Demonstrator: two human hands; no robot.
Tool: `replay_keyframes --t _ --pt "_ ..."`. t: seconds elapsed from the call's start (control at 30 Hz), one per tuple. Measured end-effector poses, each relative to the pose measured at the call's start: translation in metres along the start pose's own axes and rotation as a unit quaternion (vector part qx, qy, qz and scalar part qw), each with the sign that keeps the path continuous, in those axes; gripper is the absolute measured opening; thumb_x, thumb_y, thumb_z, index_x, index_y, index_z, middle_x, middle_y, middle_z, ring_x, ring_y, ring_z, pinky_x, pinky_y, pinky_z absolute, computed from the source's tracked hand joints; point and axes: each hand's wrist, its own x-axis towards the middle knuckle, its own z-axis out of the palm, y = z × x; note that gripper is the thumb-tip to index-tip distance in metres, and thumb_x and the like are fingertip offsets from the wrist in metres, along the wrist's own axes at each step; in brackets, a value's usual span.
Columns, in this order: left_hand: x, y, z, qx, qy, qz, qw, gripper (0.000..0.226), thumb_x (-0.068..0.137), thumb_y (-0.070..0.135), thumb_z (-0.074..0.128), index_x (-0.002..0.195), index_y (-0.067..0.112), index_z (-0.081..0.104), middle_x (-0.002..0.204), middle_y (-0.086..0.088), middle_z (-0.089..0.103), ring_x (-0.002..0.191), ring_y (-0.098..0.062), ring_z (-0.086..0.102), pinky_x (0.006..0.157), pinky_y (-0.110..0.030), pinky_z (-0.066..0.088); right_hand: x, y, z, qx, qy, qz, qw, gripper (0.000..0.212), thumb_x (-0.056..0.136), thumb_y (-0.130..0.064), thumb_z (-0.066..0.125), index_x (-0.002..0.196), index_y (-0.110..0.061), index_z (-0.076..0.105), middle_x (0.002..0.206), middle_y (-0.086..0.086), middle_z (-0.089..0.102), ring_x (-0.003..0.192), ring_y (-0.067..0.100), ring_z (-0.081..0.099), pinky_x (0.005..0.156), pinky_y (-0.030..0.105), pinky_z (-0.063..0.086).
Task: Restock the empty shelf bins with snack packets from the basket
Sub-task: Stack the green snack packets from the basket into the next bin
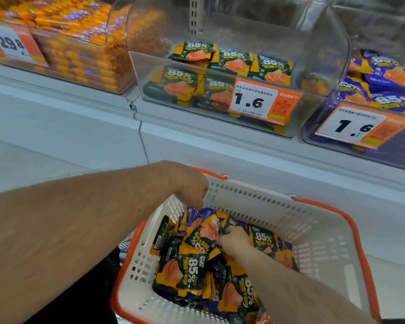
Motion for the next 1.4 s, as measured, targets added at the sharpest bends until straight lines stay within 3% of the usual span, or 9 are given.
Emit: replay_keyframes --t 0.1,0.3,0.47,0.63,0.77,0.97,1.17,1.27,1.4 --pt "-0.002 -0.004 -0.007 -0.012 0.006 -0.003 1.000 0.040 0.097 0.038 0.052 0.132 0.018 0.054 0.131 0.000 0.055 0.115 -0.018 0.053 0.087 -0.030 0.041 -0.008 -0.024 -0.025 0.064 -0.042 -0.047 0.996 0.036 0.083 -0.009 0.063 0.119 -0.017 0.062 0.091 0.005 0.058 0.074 0.018 0.055 0.057 0.028 0.043" --pt "-0.023 -0.024 -0.039 -0.053 0.047 -0.063 0.995 0.065 0.090 0.054 0.057 0.139 0.013 0.048 0.143 -0.005 0.048 0.124 -0.025 0.050 0.098 -0.037 0.042 -0.054 -0.078 -0.107 0.075 -0.005 -0.176 0.982 0.018 0.078 -0.004 0.062 0.067 -0.016 0.056 0.062 -0.002 0.052 0.061 0.015 0.049 0.058 0.026 0.038" --pt "-0.053 -0.047 -0.065 -0.226 0.080 -0.080 0.968 0.071 0.087 0.061 0.059 0.137 0.012 0.047 0.125 -0.005 0.057 0.109 -0.026 0.062 0.079 -0.036 0.052 -0.099 -0.113 -0.150 0.183 -0.031 -0.253 0.949 0.036 0.057 -0.002 0.059 0.091 -0.001 0.067 0.085 0.015 0.067 0.082 0.030 0.063 0.071 0.033 0.044" --pt "-0.073 -0.068 -0.071 -0.494 0.131 0.020 0.859 0.024 0.090 0.037 0.066 0.105 0.020 0.056 0.109 0.001 0.066 0.100 -0.021 0.066 0.094 -0.044 0.053 -0.126 -0.140 -0.170 0.306 -0.058 -0.265 0.913 0.037 0.065 0.003 0.065 0.101 0.006 0.057 0.095 0.011 0.054 0.086 0.025 0.046 0.074 0.034 0.033" --pt "-0.074 -0.076 -0.073 -0.631 0.246 0.100 0.729 0.018 0.089 0.007 0.069 0.100 0.015 0.057 0.085 0.004 0.068 0.070 -0.015 0.066 0.058 -0.027 0.055 -0.143 -0.155 -0.180 0.314 -0.036 -0.323 0.892 0.024 0.069 0.005 0.071 0.087 -0.009 0.060 0.093 0.015 0.055 0.088 0.028 0.053 0.077 0.040 0.041" --pt "-0.084 -0.076 -0.076 -0.643 0.347 0.106 0.675 0.018 0.091 0.004 0.063 0.085 0.020 0.059 0.078 0.001 0.060 0.083 -0.021 0.049 0.078 -0.038 0.040 -0.158 -0.183 -0.212 0.221 0.182 -0.463 0.839 0.043 0.074 0.014 0.070 0.073 -0.016 0.039 0.108 0.014 0.063 0.076 0.020 0.059 0.070 0.034 0.050" --pt "-0.088 -0.068 -0.087 -0.624 0.420 0.114 0.649 0.008 0.092 0.007 0.063 0.090 0.015 0.065 0.093 -0.007 0.070 0.077 -0.011 0.062 0.072 -0.027 0.050 -0.168 -0.217 -0.211 -0.028 0.139 -0.516 0.845 0.033 0.078 -0.001 0.073 0.079 -0.031 0.060 0.088 -0.008 0.065 0.085 0.012 0.063 0.080 0.032 0.052" --pt "-0.087 -0.077 -0.089 -0.590 0.521 0.012 0.617 0.012 0.092 0.015 0.063 0.080 0.016 0.063 0.076 0.004 0.064 0.064 -0.005 0.063 0.058 -0.019 0.049 -0.165 -0.239 -0.211 0.072 0.148 -0.482 0.861 0.036 0.080 0.006 0.070 0.083 -0.030 0.066 0.095 -0.003 0.069 0.087 0.012 0.067 0.086 0.034 0.056" --pt "-0.085 -0.099 -0.082 -0.521 0.550 -0.118 0.642 0.012 0.089 0.020 0.057 0.078 0.025 0.055 0.086 0.004 0.060 0.088 -0.025 0.059 0.077 -0.033 0.049 -0.124 -0.279 -0.222 0.244 0.208 -0.361 0.876 0.022 0.084 0.004 0.068 0.085 -0.018 0.066 0.106 0.012 0.068 0.090 0.020 0.068 0.079 0.030 0.055"
